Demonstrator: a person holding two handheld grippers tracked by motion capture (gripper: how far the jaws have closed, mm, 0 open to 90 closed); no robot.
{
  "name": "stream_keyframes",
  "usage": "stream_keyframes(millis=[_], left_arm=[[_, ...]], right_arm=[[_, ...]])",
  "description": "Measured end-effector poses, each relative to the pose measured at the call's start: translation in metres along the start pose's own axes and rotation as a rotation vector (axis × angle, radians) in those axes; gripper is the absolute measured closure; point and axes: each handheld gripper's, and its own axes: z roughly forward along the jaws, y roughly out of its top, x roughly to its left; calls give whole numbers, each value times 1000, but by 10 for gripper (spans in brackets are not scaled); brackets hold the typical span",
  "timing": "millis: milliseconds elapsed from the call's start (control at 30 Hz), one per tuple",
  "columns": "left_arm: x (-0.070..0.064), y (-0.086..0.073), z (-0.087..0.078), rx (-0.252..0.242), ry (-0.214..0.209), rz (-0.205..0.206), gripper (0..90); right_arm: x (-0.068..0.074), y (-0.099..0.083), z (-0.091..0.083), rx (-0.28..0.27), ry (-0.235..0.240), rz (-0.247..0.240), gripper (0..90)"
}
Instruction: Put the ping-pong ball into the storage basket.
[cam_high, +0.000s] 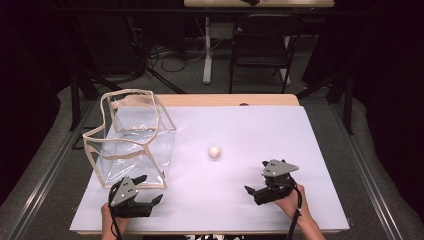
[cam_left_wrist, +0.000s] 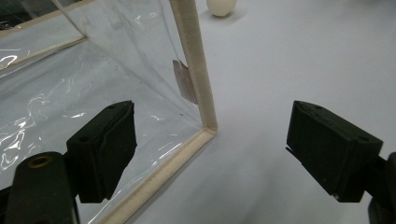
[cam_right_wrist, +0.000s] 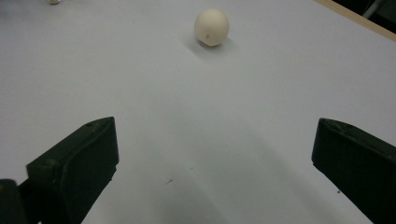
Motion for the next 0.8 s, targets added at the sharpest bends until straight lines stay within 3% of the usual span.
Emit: stream_keyframes(millis=[800], left_arm=[[0,0,1,0,4,-3,161]], right_arm=[[-13,18,20,14,2,-4,4]])
